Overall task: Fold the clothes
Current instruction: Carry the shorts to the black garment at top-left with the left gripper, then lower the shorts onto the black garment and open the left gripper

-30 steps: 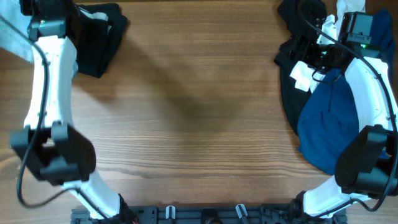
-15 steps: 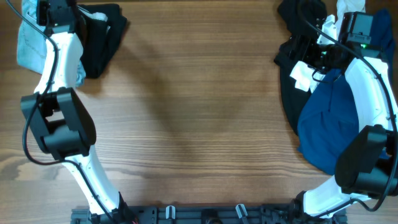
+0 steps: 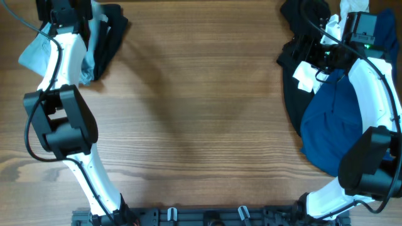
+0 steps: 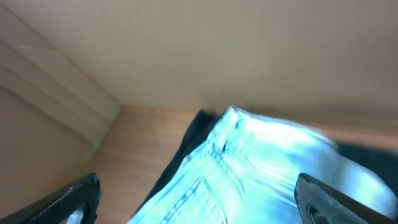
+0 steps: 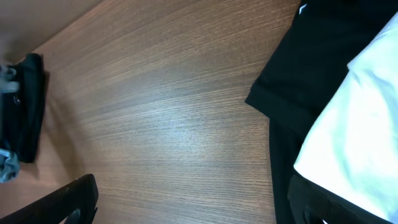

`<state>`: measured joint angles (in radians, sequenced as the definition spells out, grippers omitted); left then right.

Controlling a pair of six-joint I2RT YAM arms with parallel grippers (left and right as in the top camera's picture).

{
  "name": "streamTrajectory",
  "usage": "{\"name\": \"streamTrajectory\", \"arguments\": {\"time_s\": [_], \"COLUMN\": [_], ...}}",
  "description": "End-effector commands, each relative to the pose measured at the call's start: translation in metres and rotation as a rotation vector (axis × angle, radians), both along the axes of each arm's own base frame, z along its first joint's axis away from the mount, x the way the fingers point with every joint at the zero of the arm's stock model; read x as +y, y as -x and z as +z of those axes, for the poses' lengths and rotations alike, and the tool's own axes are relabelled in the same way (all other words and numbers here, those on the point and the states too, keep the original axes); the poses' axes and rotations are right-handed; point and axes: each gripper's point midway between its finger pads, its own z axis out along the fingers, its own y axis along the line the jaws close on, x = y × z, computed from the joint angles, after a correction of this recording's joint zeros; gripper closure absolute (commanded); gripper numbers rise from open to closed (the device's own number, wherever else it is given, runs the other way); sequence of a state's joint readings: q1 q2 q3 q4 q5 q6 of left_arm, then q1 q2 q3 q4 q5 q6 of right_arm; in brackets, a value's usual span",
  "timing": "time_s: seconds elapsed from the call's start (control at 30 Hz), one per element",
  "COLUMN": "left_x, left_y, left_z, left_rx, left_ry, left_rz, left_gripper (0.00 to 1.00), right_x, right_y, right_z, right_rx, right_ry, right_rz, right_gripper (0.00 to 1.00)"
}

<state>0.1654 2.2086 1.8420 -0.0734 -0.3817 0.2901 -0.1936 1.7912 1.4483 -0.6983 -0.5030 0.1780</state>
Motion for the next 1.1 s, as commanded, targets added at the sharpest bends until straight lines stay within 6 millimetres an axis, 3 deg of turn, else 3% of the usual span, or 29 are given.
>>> {"name": "streamTrajectory", "arguments": {"time_s": [0.0,0.17,0.27,0.47,0.7,0.83,1.07], "left_x": [-0.007,-0.016,-0.032,-0.060,-0.064,-0.091,-0.119], "left_y": [-0.002,0.023,0.041,0.047,0.024,0.015,0.009], "left_z": [0.039,0.078,0.072,0.006,-0.100,-0.161,-0.224], "left_rx": [-0.184,-0.200,-0.112,0.101,0.200,0.268,0.321], "left_ry": [0.181,0.253,0.342,0.464,0.544,0.622,0.630], "left_rz": [0.043,0.062,0.027,-0.058,-0.009,-0.083,-0.119], "left_gripper": [0.00,0.00,0.00,0.00,0.00,0.00,0.00], "right_x": [-0.004,-0.004,-0.004,-0.004,-0.004,-0.004,-0.003], "right_y": [-0.002,-0.003,-0.003,-0.006,-0.005,-0.005,-0.006], "right_z": [0.001,0.002,0.002,0.003,0.003,0.003,0.003], "right_rx": [-0.011,-0.015,-0.015,-0.026,-0.020,-0.019,-0.010], "right_ry": [0.020,0.020,0.020,0.013,0.012,0.011,-0.010], "right_rz": [0.000,-0.002,-0.002,-0.015,-0.015,-0.015,-0.039], "right_gripper": [0.01,0.01,0.01,0.01,0.01,0.01,0.01]}}
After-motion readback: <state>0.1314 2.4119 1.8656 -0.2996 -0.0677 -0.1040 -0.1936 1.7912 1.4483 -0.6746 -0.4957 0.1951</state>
